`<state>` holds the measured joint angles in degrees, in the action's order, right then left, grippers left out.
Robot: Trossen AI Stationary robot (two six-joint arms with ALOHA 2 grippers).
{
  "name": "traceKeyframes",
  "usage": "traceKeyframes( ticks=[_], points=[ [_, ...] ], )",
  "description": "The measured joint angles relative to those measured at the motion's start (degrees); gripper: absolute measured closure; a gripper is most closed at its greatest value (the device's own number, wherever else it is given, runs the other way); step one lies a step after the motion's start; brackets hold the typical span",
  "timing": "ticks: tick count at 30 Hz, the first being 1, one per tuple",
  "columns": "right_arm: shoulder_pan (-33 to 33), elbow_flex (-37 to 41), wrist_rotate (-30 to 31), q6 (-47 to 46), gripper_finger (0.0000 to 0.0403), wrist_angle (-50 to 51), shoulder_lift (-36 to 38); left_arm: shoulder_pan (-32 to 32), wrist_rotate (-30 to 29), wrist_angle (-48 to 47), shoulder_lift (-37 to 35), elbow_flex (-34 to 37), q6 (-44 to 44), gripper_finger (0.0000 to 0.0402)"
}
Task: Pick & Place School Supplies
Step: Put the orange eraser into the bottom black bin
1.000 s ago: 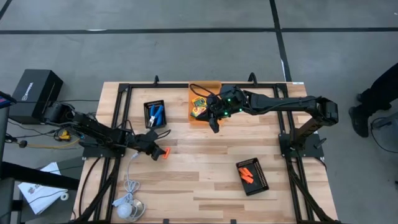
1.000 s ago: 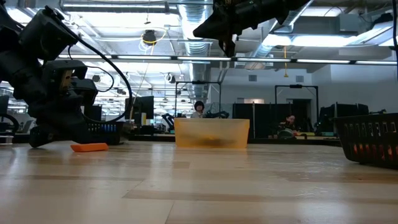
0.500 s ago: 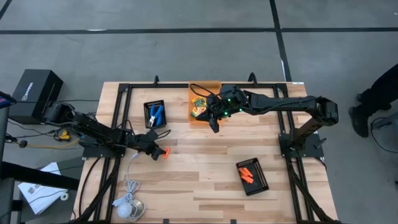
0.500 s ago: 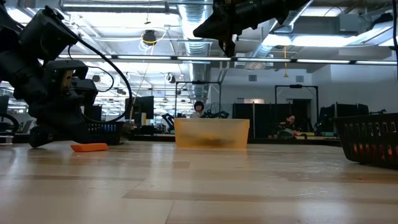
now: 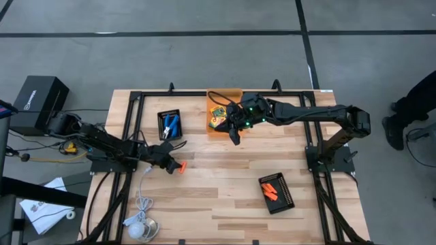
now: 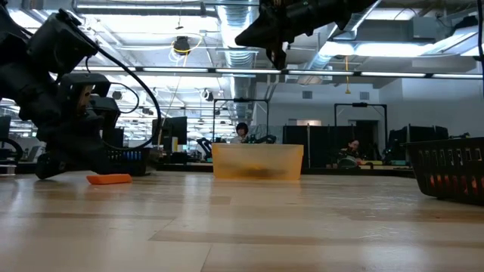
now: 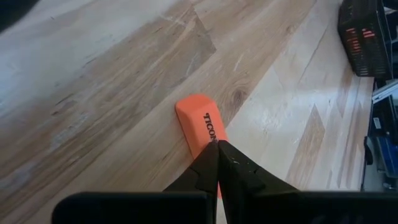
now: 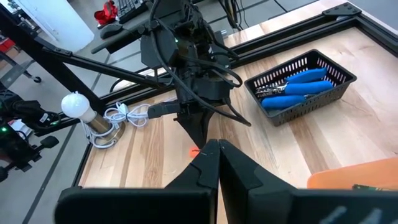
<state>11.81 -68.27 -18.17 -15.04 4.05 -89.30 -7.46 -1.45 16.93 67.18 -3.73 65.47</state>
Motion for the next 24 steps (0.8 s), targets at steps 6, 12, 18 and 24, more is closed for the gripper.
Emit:
traceKeyframes(
  ticks=[6, 12, 18, 24],
  points=[
    [0.4, 0.0, 0.0, 0.0, 0.0403, 0.1, 0.0, 0.1, 0.9, 0.0, 0.1, 0.0, 0.7, 0.0401],
    [0.4, 0.0, 0.0, 0.4, 0.0403, 0.0, 0.0, 0.2, 1.9, -5.4, -1.9, -1.0, 3.4, 0.0402],
    [1.4, 0.0, -0.3, 2.4, 0.0403, -0.1, 1.9, 0.2, 1.8, -22.5, -8.0, -4.7, 3.8, 0.0401],
    [3.0, 0.0, -2.3, 5.0, 0.0403, 0.6, 3.2, 0.1, 1.9, -28.2, -10.6, -8.0, 1.5, 0.0401]
  ],
)
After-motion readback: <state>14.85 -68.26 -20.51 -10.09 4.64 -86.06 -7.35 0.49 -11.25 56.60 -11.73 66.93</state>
